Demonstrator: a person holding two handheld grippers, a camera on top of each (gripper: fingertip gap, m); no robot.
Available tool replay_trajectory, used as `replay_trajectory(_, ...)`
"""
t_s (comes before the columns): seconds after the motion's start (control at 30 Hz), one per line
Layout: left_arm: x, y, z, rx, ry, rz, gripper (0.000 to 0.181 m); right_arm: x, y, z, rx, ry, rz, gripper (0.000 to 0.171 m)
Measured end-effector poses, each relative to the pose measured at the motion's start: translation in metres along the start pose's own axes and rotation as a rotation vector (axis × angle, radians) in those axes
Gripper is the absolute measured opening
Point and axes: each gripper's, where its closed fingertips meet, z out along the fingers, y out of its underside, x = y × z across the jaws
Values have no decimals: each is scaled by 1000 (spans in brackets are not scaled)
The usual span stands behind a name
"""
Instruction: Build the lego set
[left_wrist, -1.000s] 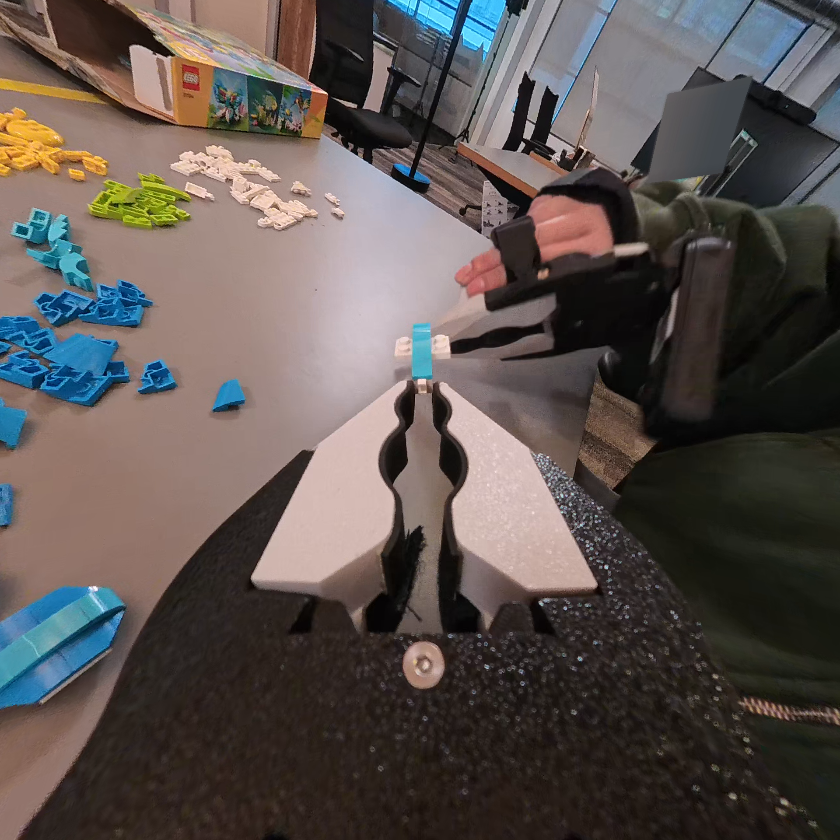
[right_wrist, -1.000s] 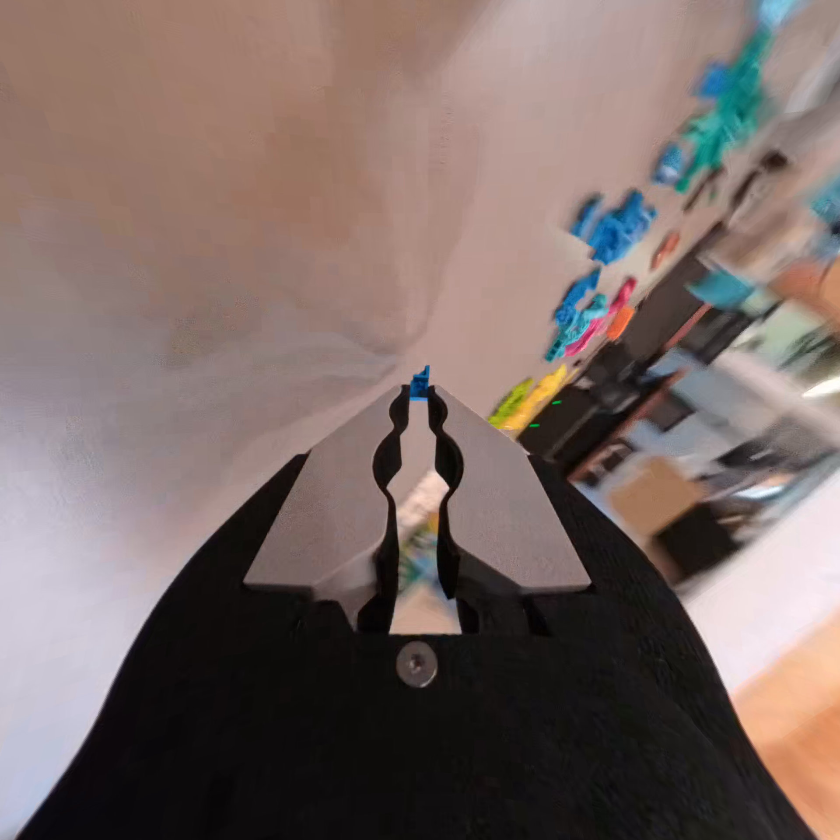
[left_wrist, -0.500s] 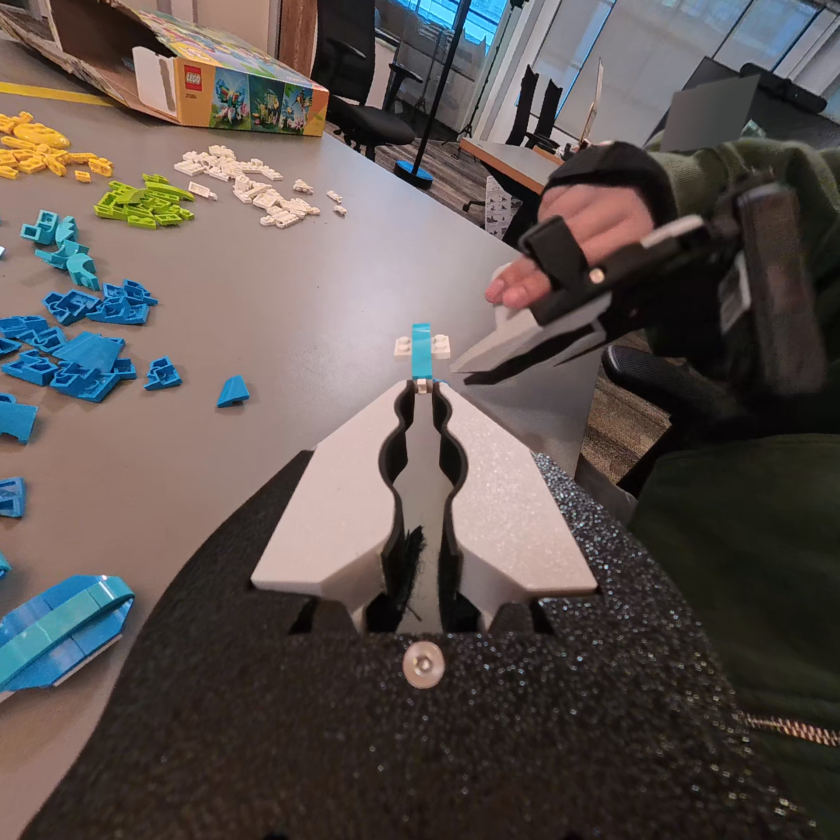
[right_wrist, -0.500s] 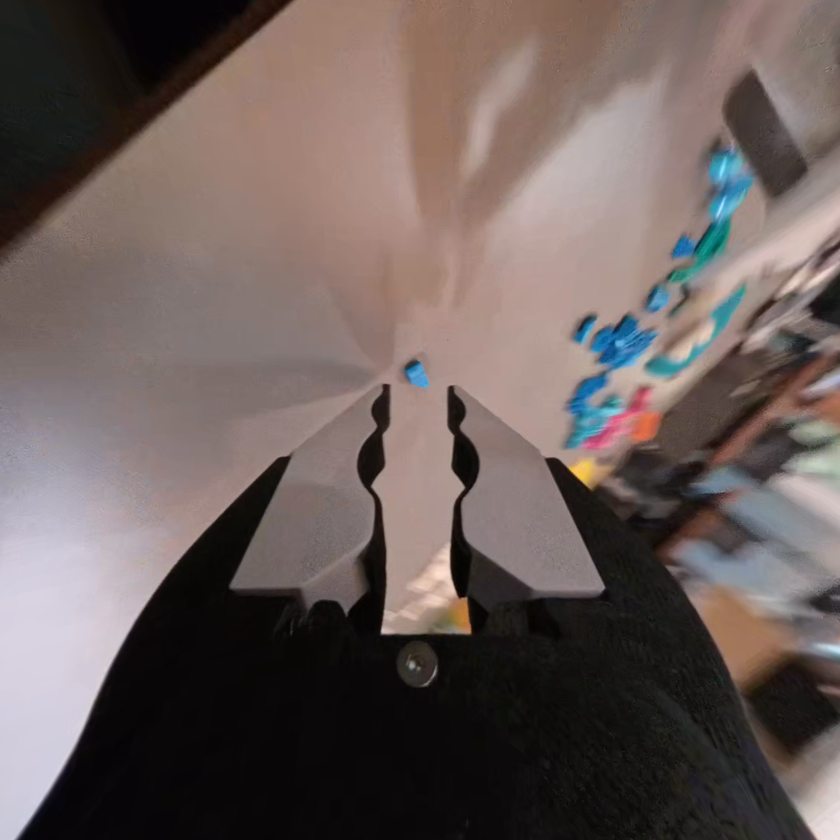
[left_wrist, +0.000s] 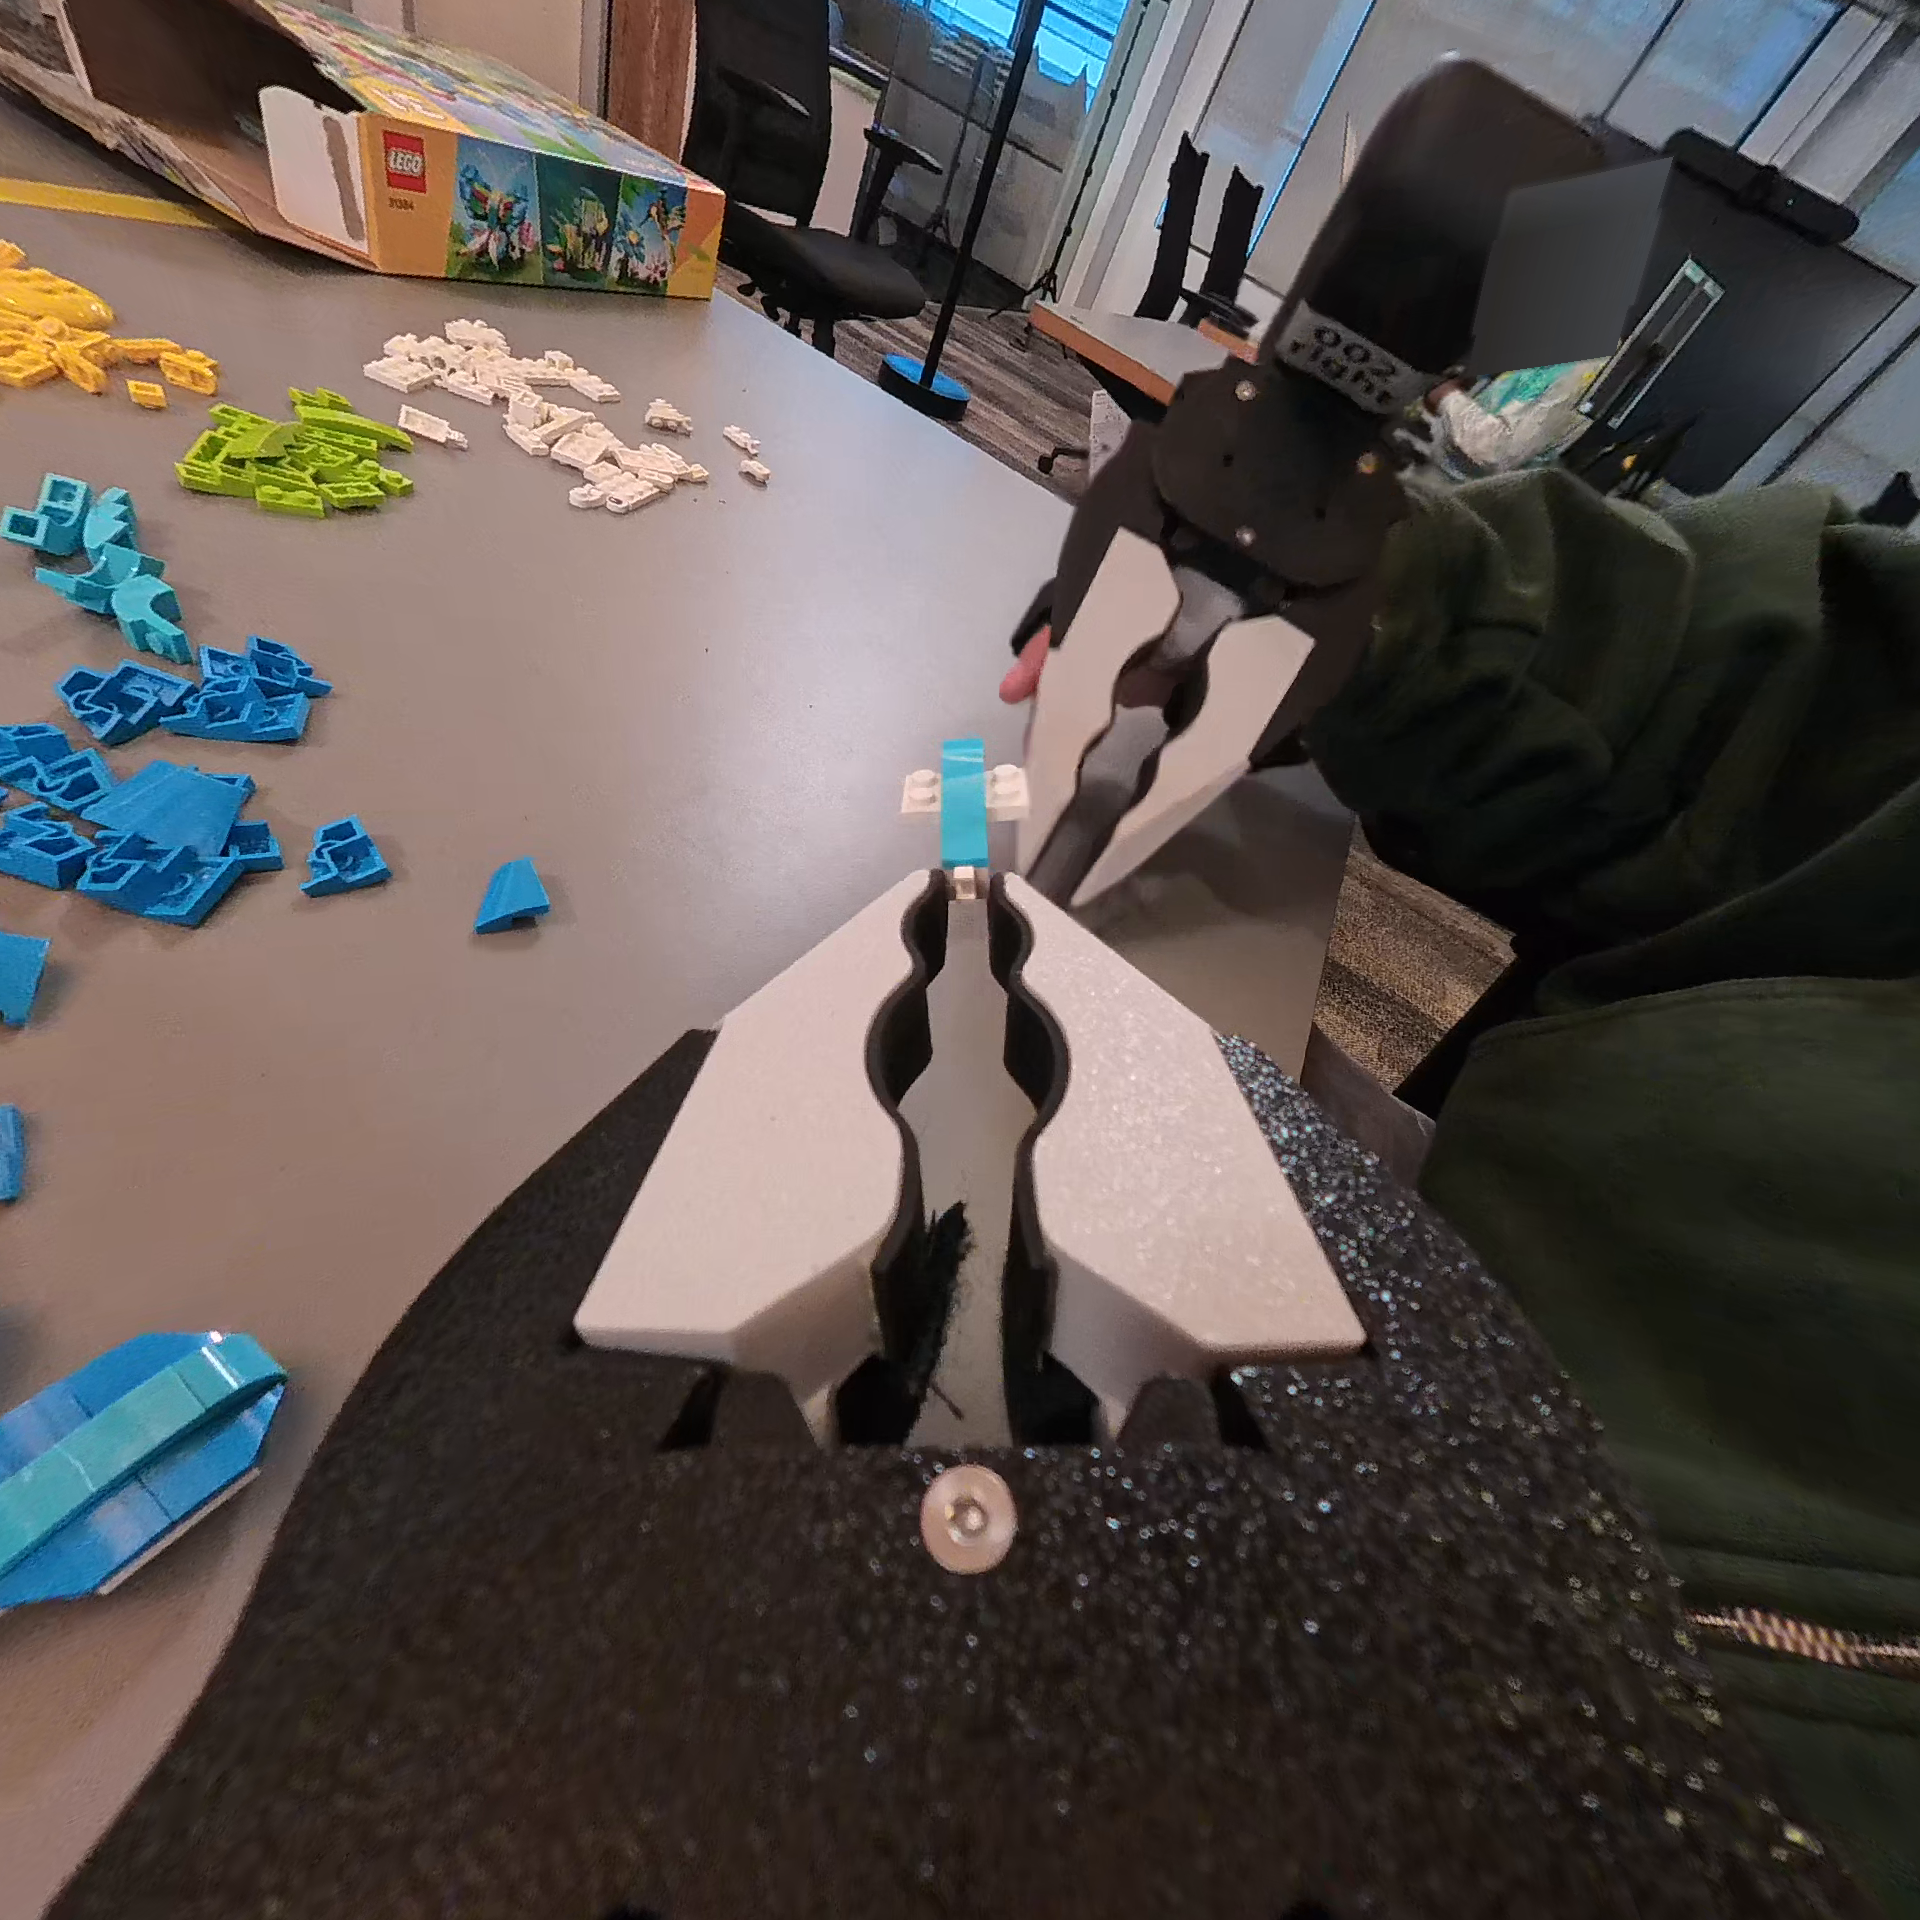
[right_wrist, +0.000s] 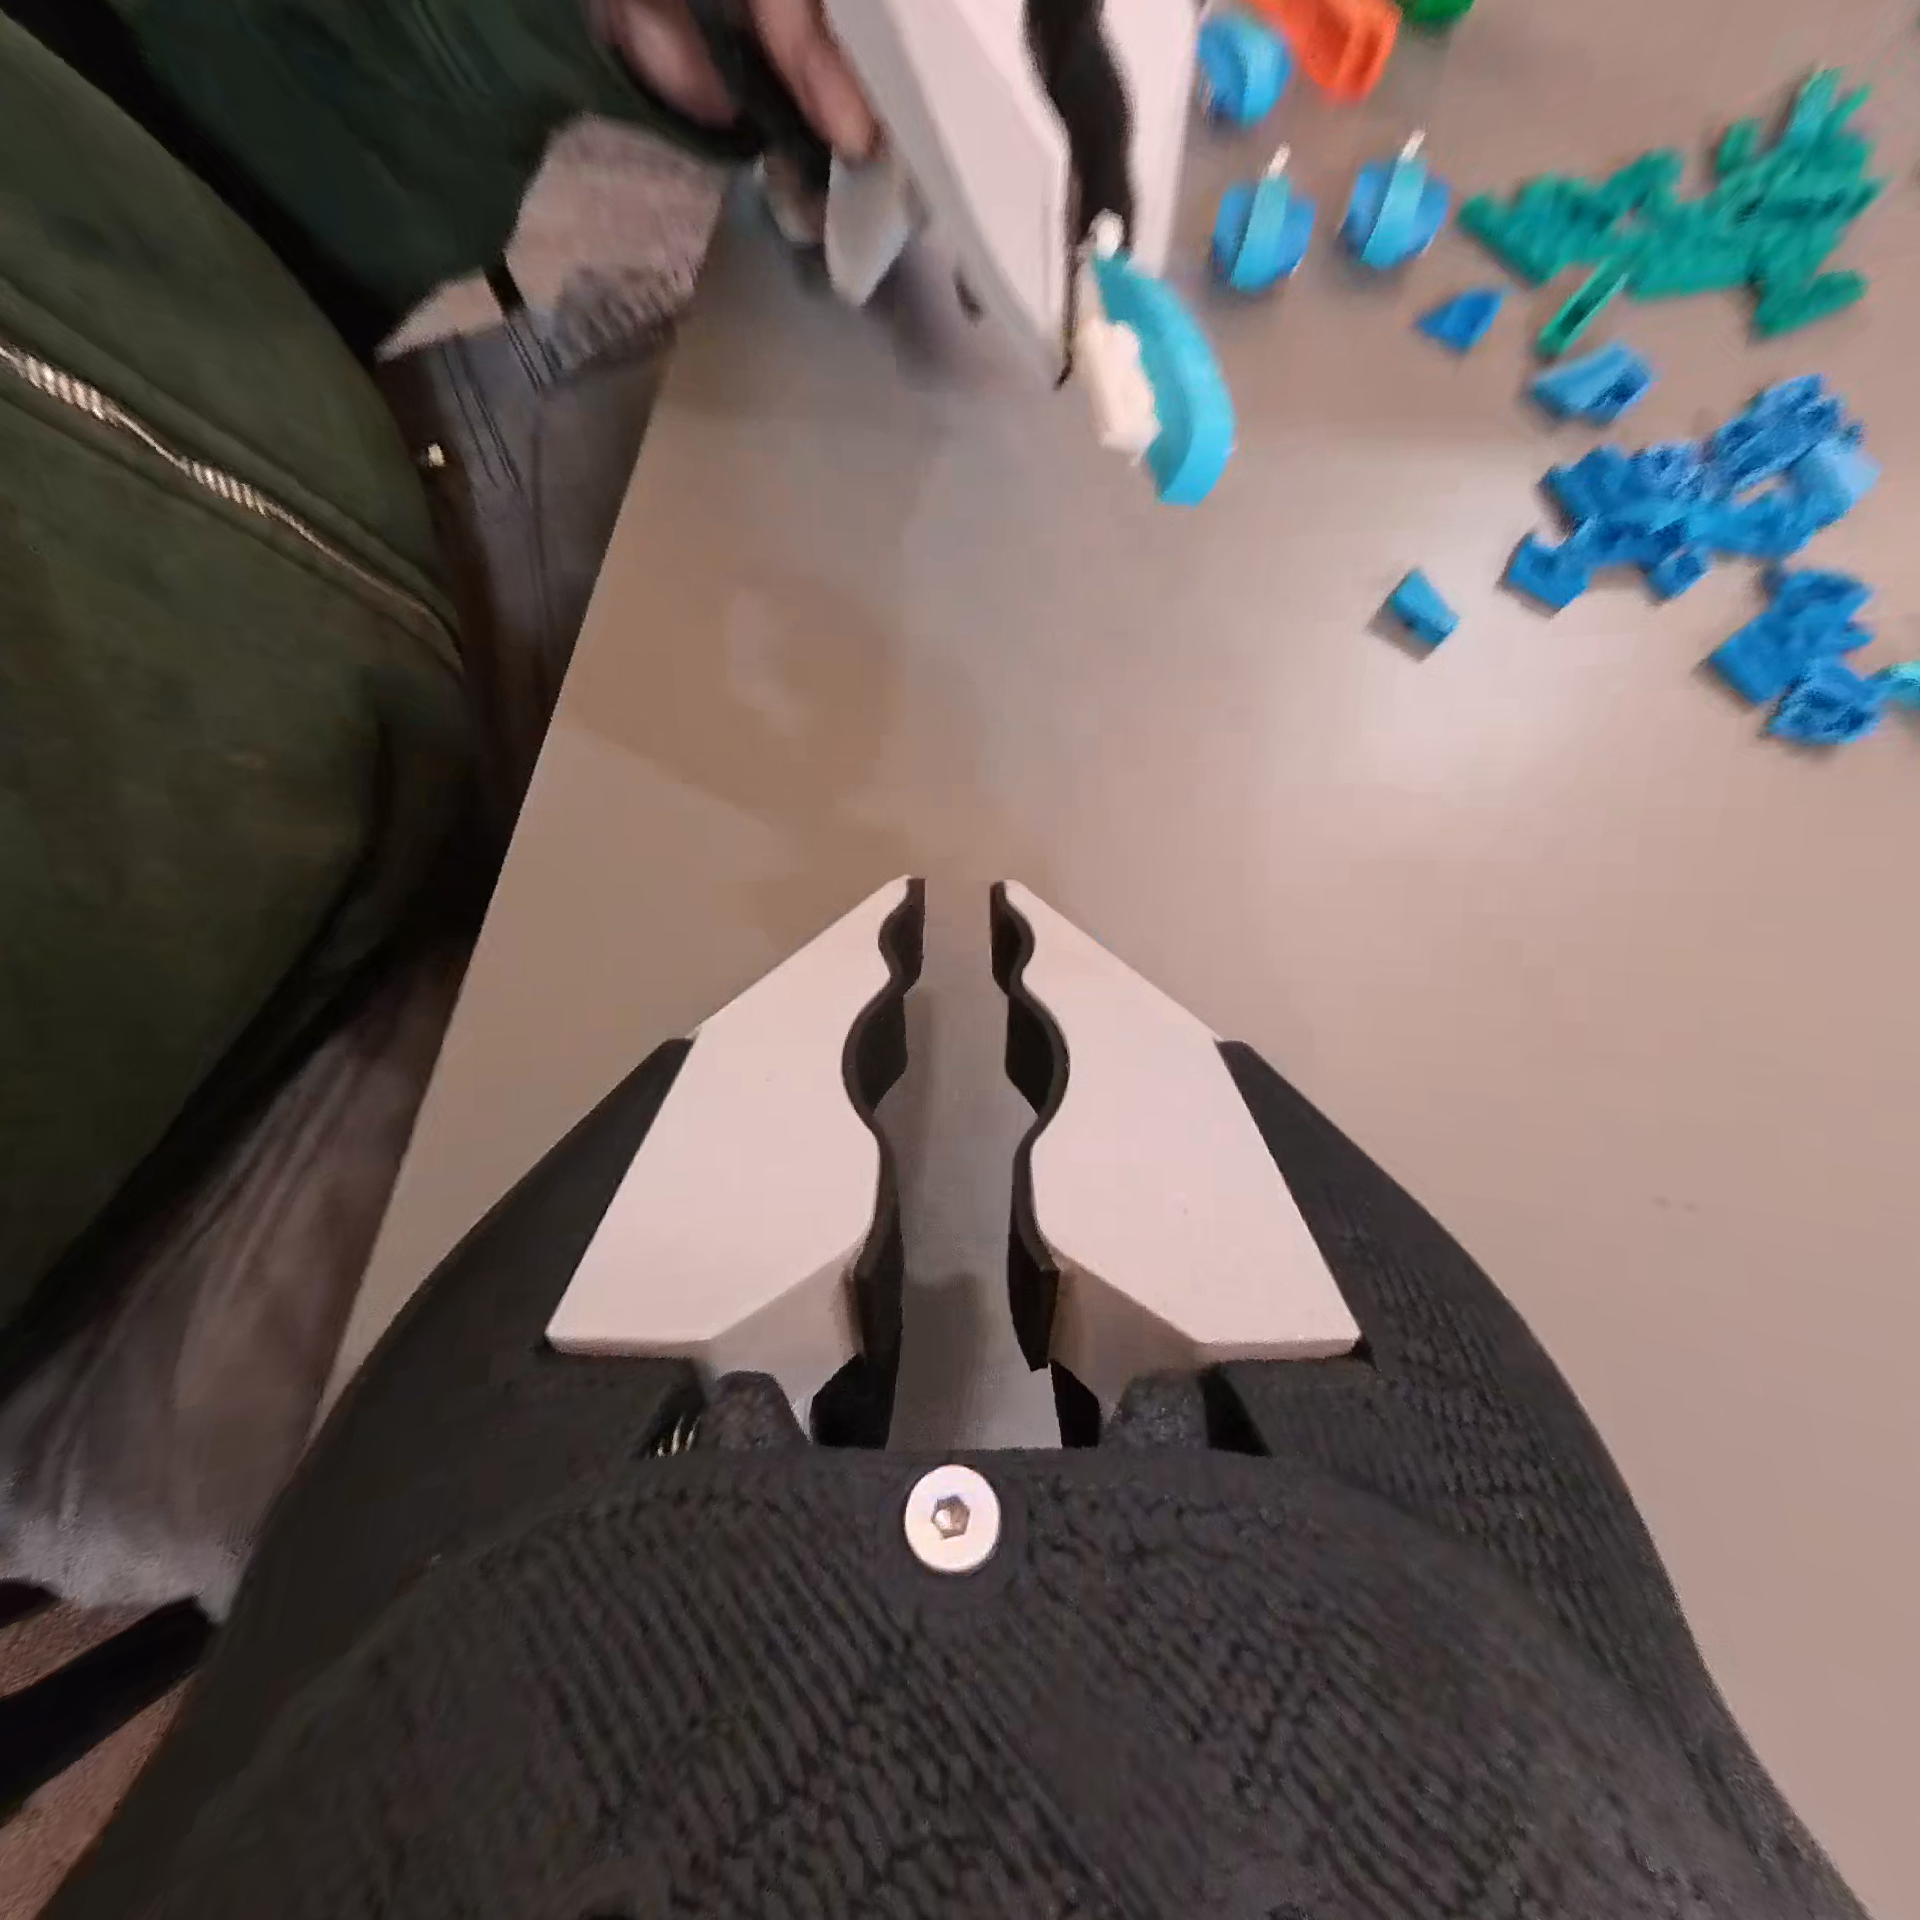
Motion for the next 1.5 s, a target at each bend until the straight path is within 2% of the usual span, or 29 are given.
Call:
replay_trajectory(0.03,0,0,0,-1,4,-1,5,4,-2,-4,32,1,-13,14)
replay_trajectory(0.13,1,1,1,-6,13,-3,5,16,10,-6,7,14,-81,25)
replay_trajectory(0.2,2,1,1,-11,17,-3,5,16,13,-4,7,-13,-120,26)
replay_trajectory(0.67,3,4,3,-30,22,4,5,21,21,-1,-27,-74,-131,7)
replay_trajectory(0.77,3,5,4,-39,16,10,5,25,2,-7,59,-49,-95,6)
replay_trajectory(0.93,2,12,7,-88,-7,21,5,23,-59,-20,283,-30,-45,6)
replay_trajectory(1.07,2,14,8,-102,-13,35,5,15,-75,-9,246,-64,-60,6)
replay_trajectory(1.5,4,10,6,-73,13,15,5,19,-72,-1,148,-17,-108,6)
